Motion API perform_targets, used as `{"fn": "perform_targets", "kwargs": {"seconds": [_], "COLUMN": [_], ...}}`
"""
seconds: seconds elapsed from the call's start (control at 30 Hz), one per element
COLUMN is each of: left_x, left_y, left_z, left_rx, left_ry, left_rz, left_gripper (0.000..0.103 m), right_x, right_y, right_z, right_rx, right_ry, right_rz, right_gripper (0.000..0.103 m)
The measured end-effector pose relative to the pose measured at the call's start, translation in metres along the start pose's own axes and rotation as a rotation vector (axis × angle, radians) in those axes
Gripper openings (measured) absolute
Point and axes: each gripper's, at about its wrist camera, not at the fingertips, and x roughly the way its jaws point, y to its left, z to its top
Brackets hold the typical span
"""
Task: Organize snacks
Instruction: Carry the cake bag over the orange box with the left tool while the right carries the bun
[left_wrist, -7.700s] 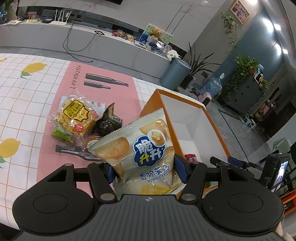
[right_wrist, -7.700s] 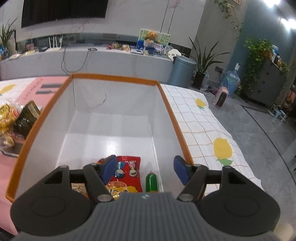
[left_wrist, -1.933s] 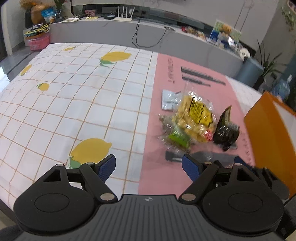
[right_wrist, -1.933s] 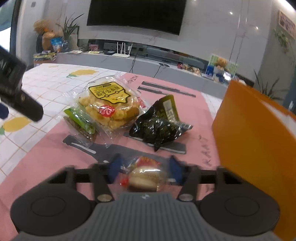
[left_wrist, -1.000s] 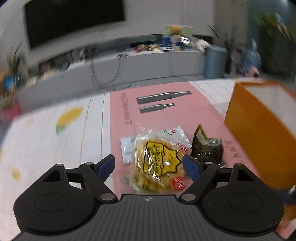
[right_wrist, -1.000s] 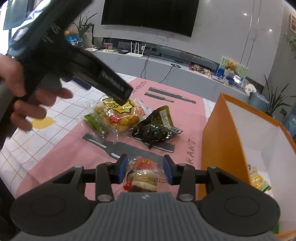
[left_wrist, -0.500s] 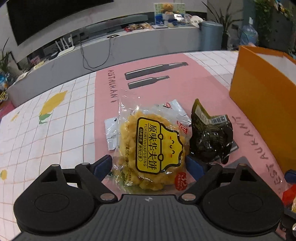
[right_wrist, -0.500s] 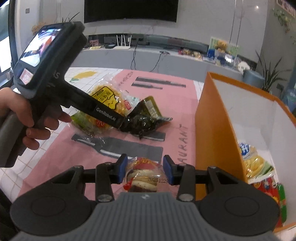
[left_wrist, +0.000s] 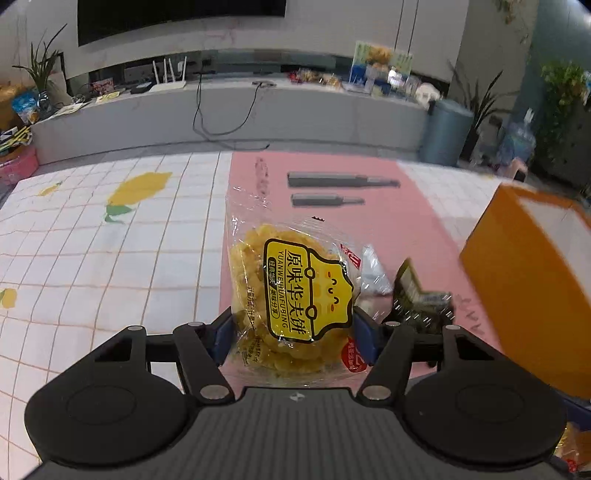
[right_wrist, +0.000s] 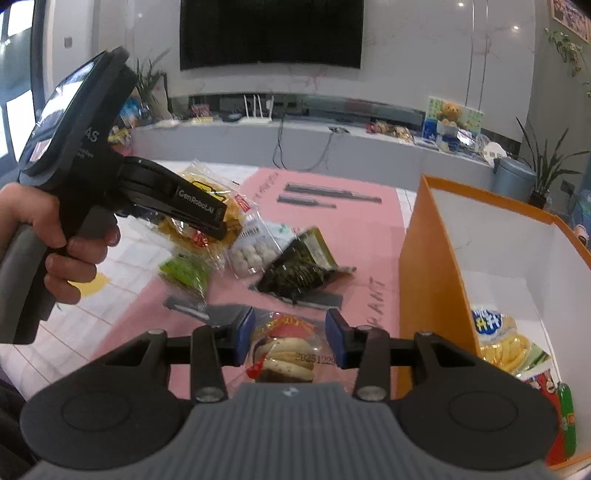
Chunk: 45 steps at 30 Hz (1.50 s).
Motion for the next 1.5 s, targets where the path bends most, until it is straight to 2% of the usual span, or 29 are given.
{"fn": "perform_targets", "kwargs": {"seconds": [0.23,0.33,0.43,0.63,0.73,0.83,0.97,1.1,1.27,1.37,1.5], "left_x": [-0.039,-0.054,-0.066,-0.079,-0.081,-0.081,-0.078,-0.078,-0.083,-0.083,-0.078], "left_y": [0.009,0.007,0.001,-0.019,-0.028,-0.038,-0.058,-0.083,-0.121,-0.145,-0.178], "left_z": [0.012,0.016,0.018,0.023,0.023,0.023,0.025,0.022,0.022,0.021,0.018], "left_rx": [-0.086,-0.09,-0.081,-0.078,-0.077,-0.079,-0.069,-0.081,-0.048,-0.015,0.033], "left_ry": [-0.094,-0.114,-0.129,-0.145,-0.128,-0.119,-0.095,-0.063,-0.024,0.006,0.052], "left_rz": [-0.064,-0.083,-0.118,-0.179,-0.235,-0.266,-0.286,-0.319,-0.364,-0.369,-0.34], "left_gripper": [0.073,0.073,0.072,0.072,0.072,0.072,0.071,0.071,0.071,0.071,0.071], "right_x": [-0.024,-0.037,-0.052,-0.079,-0.096,-0.108,-0.115,-0.121,-0.133,-0.138,-0.142], "right_y": [0.002,-0.002,-0.015,-0.061,-0.085,-0.107,-0.138,-0.152,-0.167,-0.177,-0.193], "right_z": [0.012,0.019,0.03,0.042,0.041,0.041,0.038,0.031,0.025,0.02,0.012], "right_rx": [0.008,0.026,0.074,0.212,0.278,0.316,0.4,0.424,0.423,0.43,0.475], "right_ry": [-0.11,-0.17,-0.219,-0.313,-0.382,-0.413,-0.42,-0.424,-0.432,-0.436,-0.438], "right_rz": [0.063,0.076,0.087,0.036,-0.038,-0.085,-0.078,-0.117,-0.166,-0.201,-0.215], "right_gripper": [0.041,0.041,0.041,0.041,0.041,0.041,0.041,0.041,0.041,0.041,0.041]}}
